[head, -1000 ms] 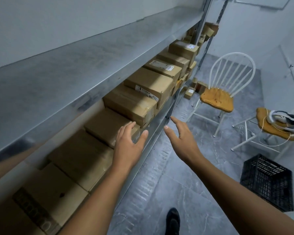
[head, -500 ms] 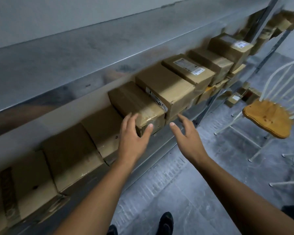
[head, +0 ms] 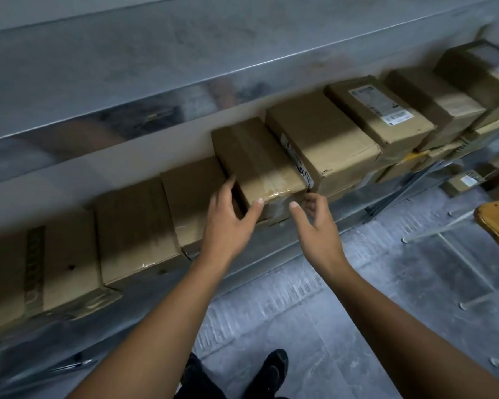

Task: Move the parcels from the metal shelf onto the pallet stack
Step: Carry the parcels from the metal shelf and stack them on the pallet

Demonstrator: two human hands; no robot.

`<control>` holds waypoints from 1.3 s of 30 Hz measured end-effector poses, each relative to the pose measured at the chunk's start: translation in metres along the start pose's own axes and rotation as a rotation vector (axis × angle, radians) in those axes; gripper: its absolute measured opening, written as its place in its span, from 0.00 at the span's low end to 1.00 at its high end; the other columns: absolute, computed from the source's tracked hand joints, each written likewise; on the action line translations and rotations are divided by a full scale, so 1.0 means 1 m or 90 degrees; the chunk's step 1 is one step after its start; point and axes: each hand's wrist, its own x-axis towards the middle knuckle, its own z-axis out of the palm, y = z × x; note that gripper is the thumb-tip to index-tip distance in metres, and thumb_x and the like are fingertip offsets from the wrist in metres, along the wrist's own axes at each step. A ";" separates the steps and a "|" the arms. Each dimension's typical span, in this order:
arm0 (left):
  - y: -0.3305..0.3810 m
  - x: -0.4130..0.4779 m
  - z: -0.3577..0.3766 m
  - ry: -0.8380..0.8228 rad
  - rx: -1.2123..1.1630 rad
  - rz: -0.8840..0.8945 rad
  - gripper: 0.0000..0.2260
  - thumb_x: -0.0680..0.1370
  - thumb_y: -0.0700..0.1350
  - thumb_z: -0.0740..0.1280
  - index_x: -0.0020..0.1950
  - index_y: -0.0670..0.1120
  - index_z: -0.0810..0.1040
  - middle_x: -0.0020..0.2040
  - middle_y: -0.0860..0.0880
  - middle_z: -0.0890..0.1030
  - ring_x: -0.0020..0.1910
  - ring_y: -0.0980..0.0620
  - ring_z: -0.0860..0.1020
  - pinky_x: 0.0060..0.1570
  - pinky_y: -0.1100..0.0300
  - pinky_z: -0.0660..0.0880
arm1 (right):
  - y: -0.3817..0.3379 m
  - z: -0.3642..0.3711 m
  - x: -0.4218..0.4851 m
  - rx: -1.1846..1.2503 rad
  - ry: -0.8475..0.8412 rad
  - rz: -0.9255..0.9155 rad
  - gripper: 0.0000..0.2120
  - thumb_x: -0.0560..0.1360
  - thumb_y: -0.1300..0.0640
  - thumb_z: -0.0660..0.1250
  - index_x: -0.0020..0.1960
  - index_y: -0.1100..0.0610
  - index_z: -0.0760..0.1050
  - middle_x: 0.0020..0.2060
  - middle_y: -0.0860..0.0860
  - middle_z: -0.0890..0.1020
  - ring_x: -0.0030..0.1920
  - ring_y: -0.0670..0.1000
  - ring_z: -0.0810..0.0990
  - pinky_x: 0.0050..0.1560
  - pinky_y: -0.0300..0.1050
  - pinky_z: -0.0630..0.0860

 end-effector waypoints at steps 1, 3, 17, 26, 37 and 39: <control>0.000 0.005 0.000 -0.001 -0.008 -0.009 0.35 0.78 0.65 0.68 0.82 0.57 0.61 0.79 0.48 0.68 0.77 0.49 0.67 0.67 0.59 0.63 | -0.001 0.002 0.002 0.011 0.000 0.009 0.24 0.82 0.38 0.64 0.73 0.47 0.67 0.71 0.47 0.74 0.71 0.49 0.73 0.71 0.52 0.72; 0.001 0.013 0.002 -0.002 -0.021 -0.022 0.36 0.80 0.65 0.66 0.83 0.54 0.59 0.81 0.49 0.67 0.79 0.49 0.66 0.71 0.58 0.63 | -0.003 0.006 0.006 0.034 0.005 0.020 0.22 0.81 0.38 0.65 0.69 0.47 0.67 0.67 0.47 0.76 0.68 0.49 0.76 0.68 0.50 0.74; 0.025 0.006 0.015 0.071 -0.115 -0.069 0.28 0.82 0.56 0.67 0.80 0.50 0.66 0.77 0.48 0.69 0.75 0.51 0.69 0.67 0.61 0.63 | -0.017 0.004 0.006 0.043 0.019 -0.017 0.20 0.82 0.37 0.63 0.67 0.48 0.69 0.61 0.53 0.73 0.55 0.32 0.70 0.58 0.39 0.72; 0.035 -0.024 0.003 0.143 -0.249 -0.005 0.23 0.81 0.55 0.70 0.74 0.52 0.69 0.73 0.53 0.71 0.72 0.56 0.71 0.72 0.57 0.68 | -0.031 0.011 -0.024 0.106 0.021 -0.082 0.19 0.79 0.32 0.60 0.54 0.47 0.68 0.55 0.54 0.75 0.55 0.54 0.76 0.56 0.53 0.77; -0.002 -0.090 -0.061 0.164 -0.341 0.025 0.26 0.77 0.50 0.70 0.75 0.53 0.70 0.71 0.53 0.72 0.68 0.59 0.74 0.65 0.56 0.77 | -0.057 0.050 -0.075 0.079 -0.010 -0.122 0.30 0.78 0.36 0.68 0.75 0.47 0.69 0.67 0.47 0.71 0.66 0.47 0.76 0.66 0.52 0.79; -0.017 -0.100 -0.084 0.199 -0.321 0.028 0.24 0.77 0.51 0.70 0.73 0.55 0.71 0.68 0.57 0.71 0.64 0.67 0.73 0.58 0.70 0.74 | -0.062 0.072 -0.093 0.067 -0.026 -0.138 0.31 0.79 0.38 0.69 0.77 0.46 0.68 0.69 0.46 0.70 0.68 0.46 0.75 0.69 0.53 0.77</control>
